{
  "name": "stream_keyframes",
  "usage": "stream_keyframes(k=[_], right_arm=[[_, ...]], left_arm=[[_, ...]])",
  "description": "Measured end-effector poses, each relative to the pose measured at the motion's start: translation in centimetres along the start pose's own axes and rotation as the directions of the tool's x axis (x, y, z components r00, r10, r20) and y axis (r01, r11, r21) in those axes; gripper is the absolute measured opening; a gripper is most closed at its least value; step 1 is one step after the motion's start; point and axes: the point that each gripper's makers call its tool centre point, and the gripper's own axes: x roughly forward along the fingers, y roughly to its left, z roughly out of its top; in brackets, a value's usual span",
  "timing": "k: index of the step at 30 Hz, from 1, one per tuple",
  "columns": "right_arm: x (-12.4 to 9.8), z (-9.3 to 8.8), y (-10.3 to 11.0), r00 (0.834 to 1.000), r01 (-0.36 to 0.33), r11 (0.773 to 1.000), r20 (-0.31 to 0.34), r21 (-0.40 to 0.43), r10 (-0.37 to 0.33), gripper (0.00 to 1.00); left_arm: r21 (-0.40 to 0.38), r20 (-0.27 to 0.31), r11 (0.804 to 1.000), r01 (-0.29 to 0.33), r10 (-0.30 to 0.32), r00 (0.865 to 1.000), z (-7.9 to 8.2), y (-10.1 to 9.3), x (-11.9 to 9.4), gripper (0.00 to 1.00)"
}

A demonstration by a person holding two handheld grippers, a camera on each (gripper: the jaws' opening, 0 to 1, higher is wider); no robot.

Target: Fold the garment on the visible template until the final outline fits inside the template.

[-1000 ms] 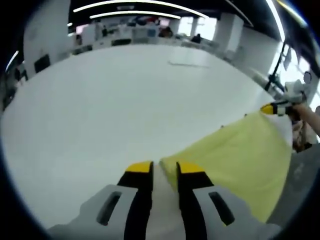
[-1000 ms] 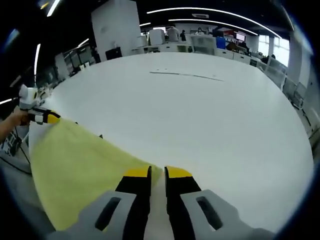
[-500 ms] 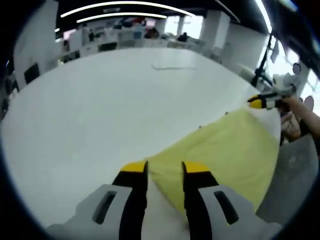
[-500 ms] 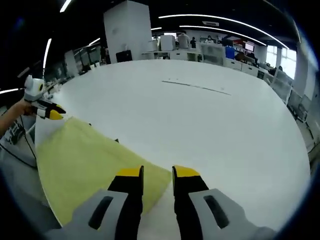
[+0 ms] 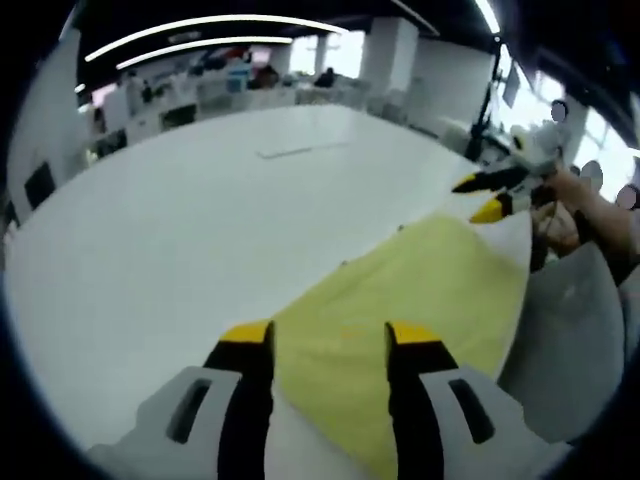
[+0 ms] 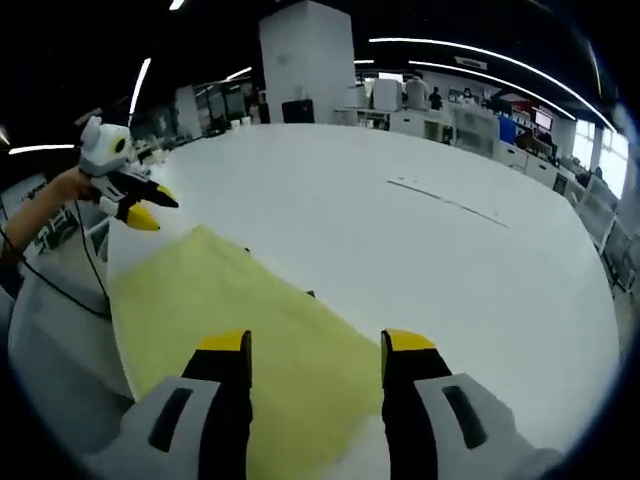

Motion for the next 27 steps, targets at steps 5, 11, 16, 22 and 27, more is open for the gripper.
stream_keyframes(k=[5,11,16,22,27], right_arm=[[0.5,0.8,2.7,0.998,-0.064,0.998,0.010,-0.019,0.064,0.59],[1.3,1.1,5.4,0.991,-0.134,0.989,-0.007,-0.064,0.134,0.68],[1.0,0.8,7.2,0.982,-0.188,0.977,-0.031,-0.100,0.186,0.80],[-0.7,0.9,8.2,0.978,-0.208,0.969,-0.039,-0.133,0.204,0.87],[-2.0,0.7,8.6,0.979,-0.204,0.970,-0.026,-0.132,0.202,0.96]], left_arm=[[0.043,0.001,0.997,0.059,-0.059,0.998,0.3,-2.4,0.3,0.50],[0.094,-0.023,0.985,0.147,-0.146,0.989,0.0,-5.7,1.0,0.64],[0.143,-0.009,0.974,0.176,-0.176,0.984,0.2,-7.4,0.8,0.73],[0.186,0.001,0.966,0.179,-0.183,0.983,0.6,-8.0,-0.6,0.83],[0.203,-0.009,0.958,0.203,-0.206,0.979,0.3,-9.0,-1.6,0.96]])
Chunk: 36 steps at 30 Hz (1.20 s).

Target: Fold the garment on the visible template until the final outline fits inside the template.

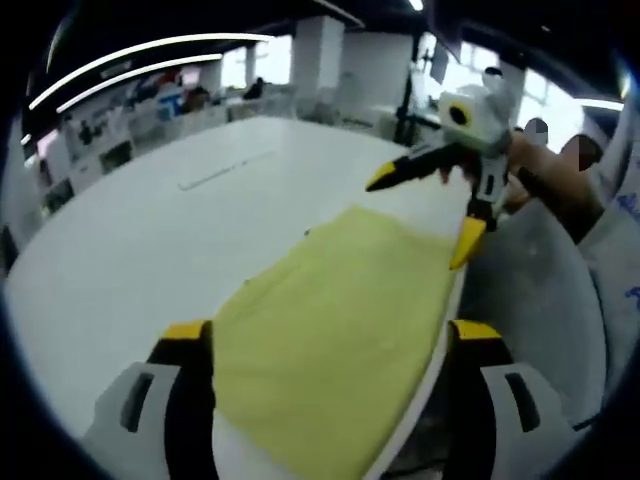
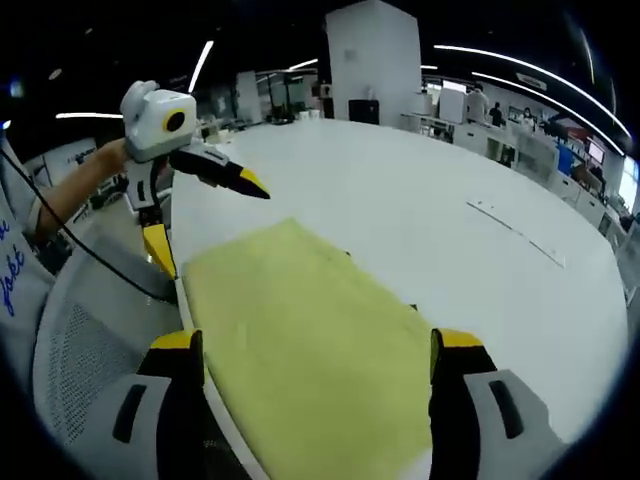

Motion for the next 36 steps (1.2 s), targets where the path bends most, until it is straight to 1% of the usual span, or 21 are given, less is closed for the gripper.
stream_keyframes(k=[3,4,5,6,10,13,16,20,21,22,23,25,27,29,31,32,33,34,36], right_arm=[[-1.1,-0.8,0.5,1.000,0.000,1.000,-0.023,-0.011,-0.001,1.00],[-1.5,-0.8,0.6,1.000,0.000,1.000,-0.023,-0.015,-0.001,1.00],[-1.8,-0.9,0.7,1.000,0.000,1.000,-0.021,-0.017,-0.001,1.00],[-2.2,-0.8,0.8,1.000,0.001,1.000,-0.018,-0.016,-0.001,1.00],[-4.0,-0.4,0.7,1.000,0.029,1.000,0.009,-0.011,-0.029,1.00],[-5.1,0.0,0.9,0.999,0.041,0.999,0.031,0.000,-0.041,1.00],[-5.9,0.0,1.4,0.999,0.044,0.999,0.026,-0.019,-0.043,1.00],[-7.0,0.0,1.7,0.998,0.055,0.998,0.014,-0.035,-0.055,1.00],[-7.4,0.0,1.7,0.998,0.064,0.997,0.017,-0.032,-0.063,1.00],[-7.7,0.1,1.7,0.997,0.072,0.997,0.022,-0.030,-0.071,1.00],[-8.1,0.3,1.3,0.994,0.106,0.994,0.030,-0.022,-0.105,1.00],[-8.8,0.4,1.3,0.990,0.133,0.991,0.041,-0.031,-0.132,1.00],[-9.4,0.4,1.7,0.990,0.134,0.990,0.035,-0.033,-0.133,1.00],[-10.0,0.3,2.4,0.992,0.119,0.992,0.032,-0.034,-0.118,1.00],[-10.3,0.3,2.7,0.993,0.115,0.993,0.035,-0.035,-0.114,1.00],[-10.5,0.3,2.8,0.993,0.116,0.993,0.039,-0.035,-0.115,1.00],[-10.6,0.4,2.9,0.992,0.117,0.993,0.042,-0.034,-0.115,1.00],[-10.7,0.4,3.1,0.993,0.115,0.993,0.042,-0.033,-0.113,1.00],[-11.0,0.2,3.3,0.993,0.112,0.993,0.028,-0.040,-0.111,1.00]], left_arm=[[0.007,-0.012,1.000,0.010,-0.009,1.000,-0.4,-0.7,-0.8,0.99],[0.006,-0.013,1.000,-0.009,0.009,1.000,-0.4,-0.5,-1.1,0.99],[0.011,-0.001,0.998,-0.059,0.059,0.998,-0.3,0.2,-1.7,0.99],[0.012,0.003,0.998,-0.067,0.067,0.998,-0.2,0.3,-2.1,1.00],[0.001,0.031,0.998,-0.058,0.058,0.998,0.2,-0.2,-3.8,1.00],[0.029,0.040,0.997,-0.076,0.075,0.996,0.5,-0.2,-4.8,1.00],[0.033,0.040,0.996,-0.085,0.084,0.996,0.6,-0.7,-5.5,1.00],[0.040,0.048,0.997,-0.072,0.070,0.996,1.0,-1.7,-6.4,1.00],[0.039,0.047,0.996,-0.075,0.074,0.996,1.0,-1.8,-6.6,1.00],[0.025,0.045,0.995,-0.093,0.091,0.995,1.1,-1.7,-6.9,1.00],[0.010,0.048,0.994,-0.108,0.107,0.993,1.2,-1.5,-7.1,1.00],[0.000,0.069,0.995,-0.102,0.101,0.992,1.5,-1.7,-7.7,1.00],[-0.017,0.084,0.994,-0.106,0.107,0.991,1.6,-1.9,-8.3,1.00],[-0.012,0.084,0.993,-0.120,0.120,0.989,1.4,-1.9,-8.8,1.00],[-0.014,0.083,0.990,-0.142,0.143,0.986,1.3,-1.6,-9.1,1.00],[-0.013,0.093,0.987,-0.158,0.159,0.983,1.3,-1.4,-9.4,1.00],[-0.018,0.093,0.986,-0.167,0.168,0.981,1.2,-1.3,-9.6,1.00],[-0.020,0.078,0.985,-0.169,0.170,0.982,0.9,-1.4,-9.8,1.00],[-0.018,0.073,0.985,-0.172,0.172,0.982,0.6,-1.6,-10.4,1.00]])
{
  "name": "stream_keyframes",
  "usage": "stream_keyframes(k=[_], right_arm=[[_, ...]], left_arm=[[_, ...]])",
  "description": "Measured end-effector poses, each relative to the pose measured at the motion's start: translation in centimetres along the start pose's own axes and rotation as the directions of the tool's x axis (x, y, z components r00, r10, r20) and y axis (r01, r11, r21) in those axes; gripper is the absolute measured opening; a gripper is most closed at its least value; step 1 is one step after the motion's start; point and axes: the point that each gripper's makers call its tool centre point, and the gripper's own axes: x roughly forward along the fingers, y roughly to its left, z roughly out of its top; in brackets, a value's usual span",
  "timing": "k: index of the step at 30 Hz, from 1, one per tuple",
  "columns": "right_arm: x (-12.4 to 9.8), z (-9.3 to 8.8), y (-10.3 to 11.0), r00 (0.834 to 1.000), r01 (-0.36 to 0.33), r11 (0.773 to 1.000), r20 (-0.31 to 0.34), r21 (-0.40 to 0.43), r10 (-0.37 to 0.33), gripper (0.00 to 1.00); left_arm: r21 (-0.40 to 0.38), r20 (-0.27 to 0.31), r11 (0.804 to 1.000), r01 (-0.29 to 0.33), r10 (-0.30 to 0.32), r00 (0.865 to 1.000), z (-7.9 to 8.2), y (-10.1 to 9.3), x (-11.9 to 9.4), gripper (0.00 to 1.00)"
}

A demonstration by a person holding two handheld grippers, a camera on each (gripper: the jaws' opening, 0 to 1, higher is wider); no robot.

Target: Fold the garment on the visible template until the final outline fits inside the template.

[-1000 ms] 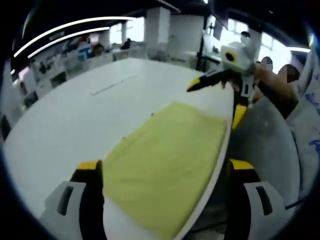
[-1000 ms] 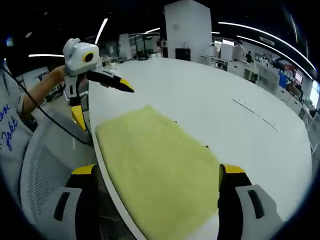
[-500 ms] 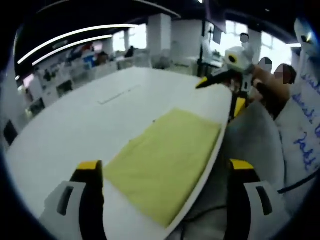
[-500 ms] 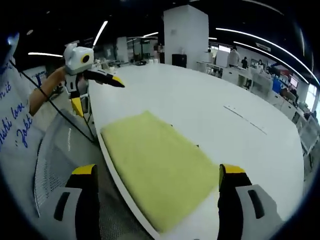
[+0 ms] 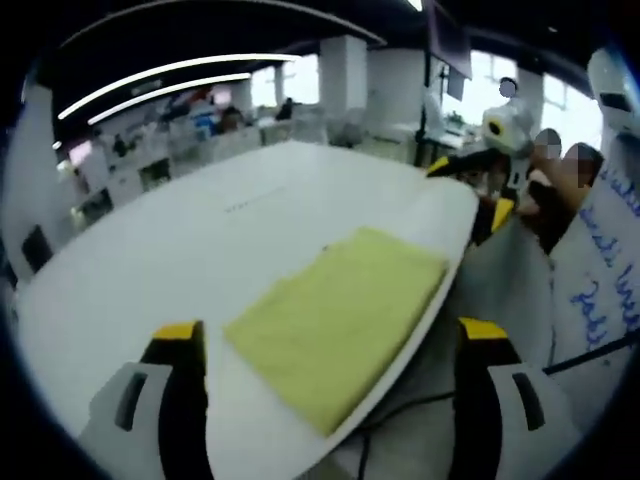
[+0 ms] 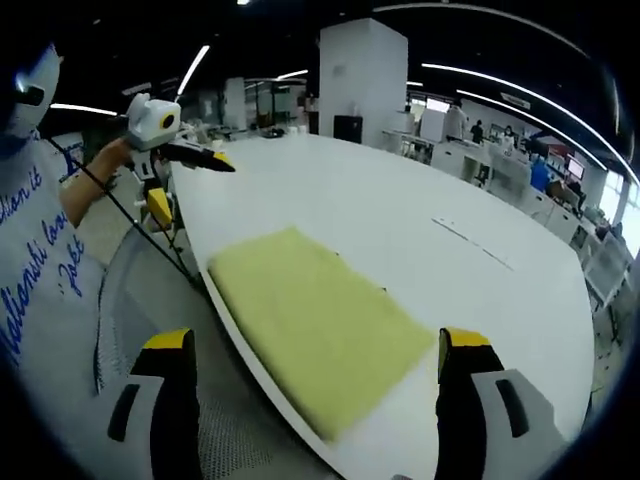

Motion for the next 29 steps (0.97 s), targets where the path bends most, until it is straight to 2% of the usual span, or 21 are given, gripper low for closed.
stream_keyframes(k=[3,6,11,14,19,24,26,27,29], right_arm=[[-0.3,-0.2,-0.4,1.000,0.014,1.000,-0.001,-0.005,-0.014,1.00],[-0.8,0.3,-1.2,0.998,0.059,0.998,0.027,0.017,-0.060,1.00],[-1.8,0.7,-1.0,0.997,0.064,0.998,0.043,0.023,-0.065,1.00],[-2.0,0.8,-0.7,0.997,0.047,0.998,0.053,0.033,-0.049,1.00],[-2.4,0.8,0.7,0.999,-0.006,1.000,0.032,0.003,0.006,1.00],[-2.7,1.1,1.2,0.999,-0.023,1.000,0.029,-0.003,0.023,1.00],[-2.8,0.5,1.9,0.998,-0.062,0.998,-0.002,-0.013,0.062,1.00],[-3.1,-0.4,2.2,0.996,-0.084,0.996,-0.043,-0.011,0.083,1.00],[-3.1,-0.6,1.8,0.997,-0.073,0.997,-0.037,-0.008,0.072,1.00]], left_arm=[[-0.001,0.001,1.000,-0.001,0.001,1.000,-0.2,-0.2,-0.7,1.00],[-0.009,-0.004,1.000,-0.001,0.001,1.000,-0.4,-0.3,-1.1,1.00],[-0.022,0.000,1.000,-0.015,0.015,1.000,-0.3,-0.4,-2.0,1.00],[-0.027,0.008,1.000,0.010,-0.010,1.000,-0.1,-1.0,-2.5,1.00],[-0.004,-0.013,1.000,-0.012,0.012,1.000,0.2,-1.1,-3.4,1.00],[-0.055,0.008,0.998,-0.009,0.010,1.000,0.4,-1.3,-4.3,1.00],[-0.043,-0.014,0.999,-0.015,0.014,1.000,-0.1,-1.4,-4.4,1.00],[-0.048,-0.022,0.999,0.000,-0.001,1.000,-0.3,-1.7,-4.4,1.00],[-0.060,-0.018,0.998,0.028,-0.029,0.999,-0.5,-2.1,-4.4,1.00]])
